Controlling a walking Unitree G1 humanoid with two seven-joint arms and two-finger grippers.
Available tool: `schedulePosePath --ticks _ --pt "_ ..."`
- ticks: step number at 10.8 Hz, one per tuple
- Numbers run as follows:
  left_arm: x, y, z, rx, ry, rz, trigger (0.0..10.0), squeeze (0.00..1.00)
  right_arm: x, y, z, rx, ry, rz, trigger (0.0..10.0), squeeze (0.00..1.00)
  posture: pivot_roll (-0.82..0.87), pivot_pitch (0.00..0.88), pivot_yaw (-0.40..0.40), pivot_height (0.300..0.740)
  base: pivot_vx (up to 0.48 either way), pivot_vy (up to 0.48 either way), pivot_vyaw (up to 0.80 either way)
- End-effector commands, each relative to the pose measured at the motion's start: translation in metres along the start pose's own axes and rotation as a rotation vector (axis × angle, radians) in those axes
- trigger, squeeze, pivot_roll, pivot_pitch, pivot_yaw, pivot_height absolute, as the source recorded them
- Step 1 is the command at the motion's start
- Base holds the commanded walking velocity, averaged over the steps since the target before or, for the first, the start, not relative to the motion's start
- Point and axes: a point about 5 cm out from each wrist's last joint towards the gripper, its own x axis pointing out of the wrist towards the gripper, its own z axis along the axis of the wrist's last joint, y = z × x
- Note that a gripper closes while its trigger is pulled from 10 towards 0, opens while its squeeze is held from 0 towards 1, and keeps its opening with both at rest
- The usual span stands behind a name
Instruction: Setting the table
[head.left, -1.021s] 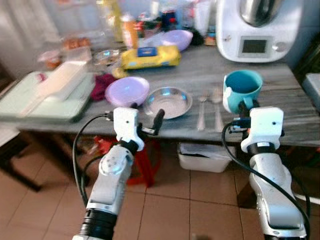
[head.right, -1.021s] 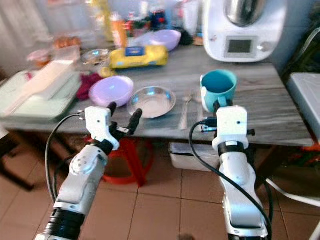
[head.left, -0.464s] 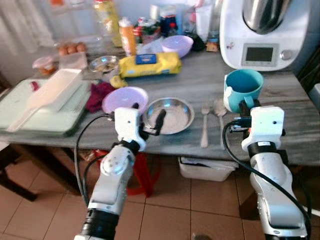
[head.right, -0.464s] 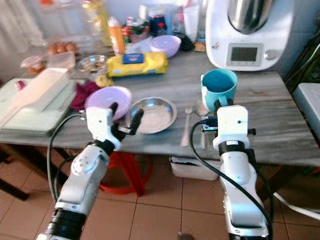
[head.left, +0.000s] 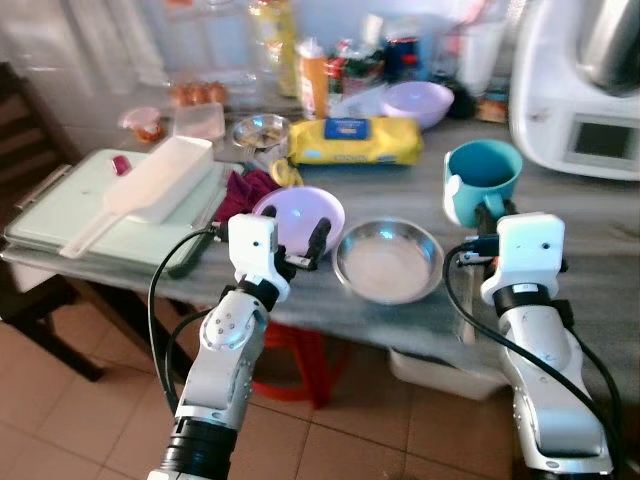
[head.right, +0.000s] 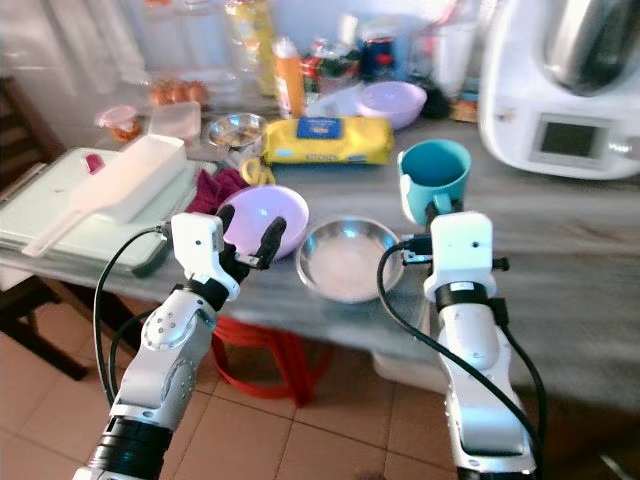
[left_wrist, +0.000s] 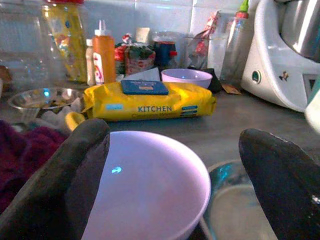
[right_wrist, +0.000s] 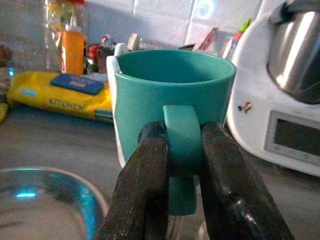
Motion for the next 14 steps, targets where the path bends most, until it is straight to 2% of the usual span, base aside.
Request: schedulePosePath --ticks 1,5,8,10,12,14 --pt "0.001 -0.004 0.002 0.002 -0.004 -0.011 10.0 0.00 0.000 -0.003 0.003 -0.001 -0.018 -0.007 10.0 0.00 -0.21 0.078 0.067 0.740 0.289 0.000 0.45" --pt "-0.008 -0.002 0.018 0.031 -0.054 -0.043 10.0 0.00 0.001 -0.001 0.003 -0.002 -0.018 -0.001 10.0 0.00 -0.20 0.080 0.065 0.740 0.061 0.000 0.00" --pt "-0.033 0.001 0.024 0.025 -0.018 -0.219 10.0 0.00 0.001 -0.003 0.003 -0.001 -0.015 -0.001 10.0 0.00 -0.18 0.091 0.055 0.740 0.000 0.000 0.00" --pt "-0.035 -0.004 0.028 -0.010 0.006 -0.343 10.0 0.00 0.005 -0.005 0.000 -0.023 0.006 0.015 10.0 0.00 -0.18 0.098 0.049 0.740 0.000 0.000 0.00" --pt "-0.042 -0.009 0.024 -0.031 0.063 -0.445 10.0 0.00 0.010 -0.015 -0.003 -0.023 0.022 -0.010 10.0 0.00 -0.19 0.098 0.051 0.740 0.000 0.000 0.00" --pt "-0.040 -0.009 0.023 -0.030 0.065 -0.444 10.0 0.00 0.015 -0.023 -0.006 -0.027 0.041 -0.018 10.0 0.00 -0.20 0.097 0.050 0.740 0.000 0.000 0.00"
